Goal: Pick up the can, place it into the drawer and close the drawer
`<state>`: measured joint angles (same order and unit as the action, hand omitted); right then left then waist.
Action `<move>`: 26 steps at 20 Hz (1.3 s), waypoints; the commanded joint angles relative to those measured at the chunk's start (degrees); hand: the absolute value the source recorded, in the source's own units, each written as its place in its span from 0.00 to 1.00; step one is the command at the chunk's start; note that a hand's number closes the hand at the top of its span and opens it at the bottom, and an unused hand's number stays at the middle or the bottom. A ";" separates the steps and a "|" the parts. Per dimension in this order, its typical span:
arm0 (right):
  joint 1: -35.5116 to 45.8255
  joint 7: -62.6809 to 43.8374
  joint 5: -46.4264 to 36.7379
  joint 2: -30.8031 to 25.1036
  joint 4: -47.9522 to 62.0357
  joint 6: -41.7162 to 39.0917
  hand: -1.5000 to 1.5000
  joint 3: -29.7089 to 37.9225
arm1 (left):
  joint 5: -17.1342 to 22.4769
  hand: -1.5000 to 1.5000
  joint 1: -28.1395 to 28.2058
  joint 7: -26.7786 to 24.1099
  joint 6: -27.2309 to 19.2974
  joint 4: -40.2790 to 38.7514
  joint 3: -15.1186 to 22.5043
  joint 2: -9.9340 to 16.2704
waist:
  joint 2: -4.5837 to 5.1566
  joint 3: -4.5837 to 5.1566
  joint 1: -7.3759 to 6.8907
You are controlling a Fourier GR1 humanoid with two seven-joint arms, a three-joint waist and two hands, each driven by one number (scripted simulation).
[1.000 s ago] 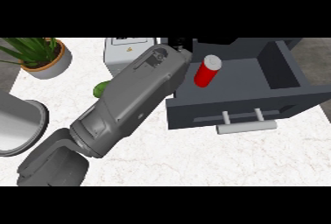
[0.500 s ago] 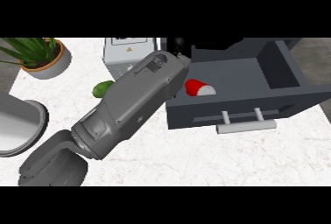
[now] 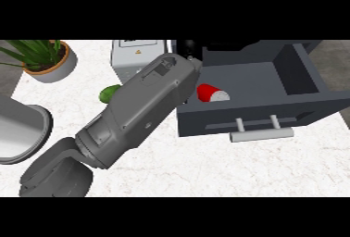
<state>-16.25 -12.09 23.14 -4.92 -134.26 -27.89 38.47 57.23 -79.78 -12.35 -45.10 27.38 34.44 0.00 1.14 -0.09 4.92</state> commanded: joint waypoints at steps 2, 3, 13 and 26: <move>3.84 3.55 -6.47 -2.43 -3.28 -2.10 0.00 -1.97 | 2.24 0.00 -0.39 -3.52 -0.59 0.68 -0.10 0.00 | 0.26 -0.01 0.06; 6.24 3.41 -9.82 -2.28 -3.27 -0.46 0.00 -3.28 | 2.04 0.00 0.11 -3.65 0.87 0.62 0.55 0.00 | 0.28 0.02 -1.05; 13.92 7.24 -36.94 -1.48 -0.72 0.85 0.00 -17.61 | 2.92 0.00 -2.81 -3.47 0.10 0.35 -0.26 0.00 | -0.30 0.05 -4.11; 29.64 11.31 -70.52 -1.05 19.46 14.54 0.00 -38.10 | 0.89 0.00 -1.58 1.26 1.03 2.24 -0.08 3.10 | -0.86 0.12 -6.06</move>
<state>8.95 -0.86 -38.83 -6.26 -120.32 -16.79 6.02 59.31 -81.31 -13.23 -45.87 29.50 34.06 1.16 0.43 0.00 -0.51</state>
